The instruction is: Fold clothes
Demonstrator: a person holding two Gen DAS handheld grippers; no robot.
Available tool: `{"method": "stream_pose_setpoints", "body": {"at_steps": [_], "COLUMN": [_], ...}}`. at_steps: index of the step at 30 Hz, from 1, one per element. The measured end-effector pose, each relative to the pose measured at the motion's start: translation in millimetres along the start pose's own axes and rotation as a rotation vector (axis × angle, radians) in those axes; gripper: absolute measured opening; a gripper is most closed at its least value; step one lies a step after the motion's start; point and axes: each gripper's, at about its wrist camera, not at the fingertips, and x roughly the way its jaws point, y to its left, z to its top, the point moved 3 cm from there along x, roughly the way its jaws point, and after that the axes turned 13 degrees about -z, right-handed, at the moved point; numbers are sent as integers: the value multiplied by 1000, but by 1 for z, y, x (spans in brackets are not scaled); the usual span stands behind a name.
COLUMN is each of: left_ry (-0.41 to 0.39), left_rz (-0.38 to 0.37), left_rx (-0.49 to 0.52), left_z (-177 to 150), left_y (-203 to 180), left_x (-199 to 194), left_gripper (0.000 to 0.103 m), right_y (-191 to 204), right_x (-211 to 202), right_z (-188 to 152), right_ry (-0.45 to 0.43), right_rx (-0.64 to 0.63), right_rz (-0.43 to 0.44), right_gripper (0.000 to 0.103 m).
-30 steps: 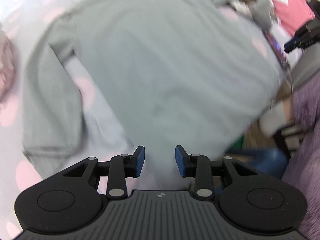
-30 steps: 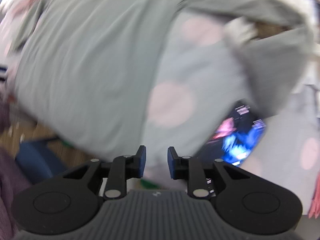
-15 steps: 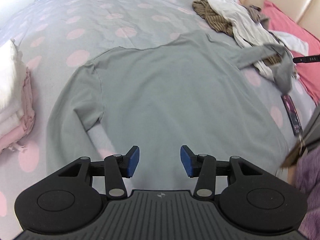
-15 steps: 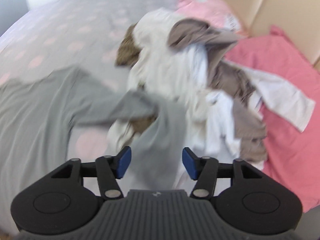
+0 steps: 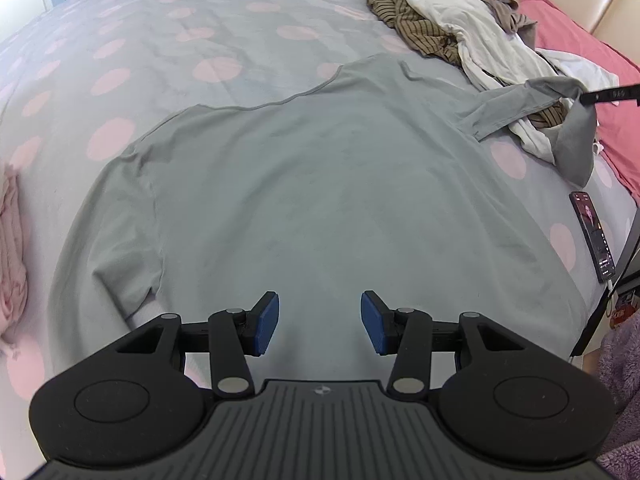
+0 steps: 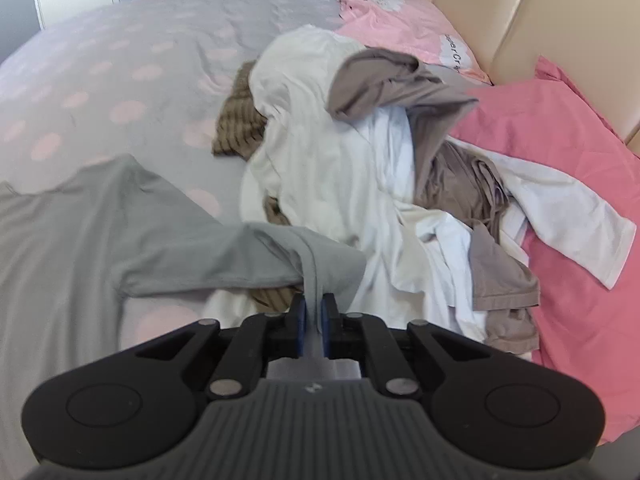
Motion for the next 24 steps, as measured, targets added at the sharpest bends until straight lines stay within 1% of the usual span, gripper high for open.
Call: {"method": "stream_pose_setpoints", "body": {"at_steps": [4,6,10,14,18,20,21,22,23,24], "left_ry": [-1,-1,-10,-15,-3,3,5,8,11,15], "left_rz": [-5,-7,-11,-12,-11,-9,-8,-9,-12,-16], "left_rx": [19,28,36,42,45,54,62,71,81,91], "left_z": [4,6,7,5,1,-1,-2,-3,-4,-6], "left_y": [-4,-6,-9,-11,-12,-15,-16,-18,-21,-23], "left_x": [5,8,6,5,6,7,8,9,10,11], "left_gripper": [43,43,43,43,43,43,43,43,43,43], "right_y": [31,54,107,157,200,214,218,220,218,215], "right_x": [-35,-50,-77,-91,-90,-85,-84,-83,-84,-85], "right_z": [5,6,-2,-26,-63,-80,-85,-88,-89,-89], "right_ry": [-81,-116,-167,-152,-109,-79,-66,-57,-56,-57], "right_rx": [-72,-124,-277,-423,-562,-608,-623,-629,-620,-606], "right_rz": [81,147,238,334,411,438,447,455,461,468], "right_gripper": [9,9,9,9,10,15,22,31,36,38]}}
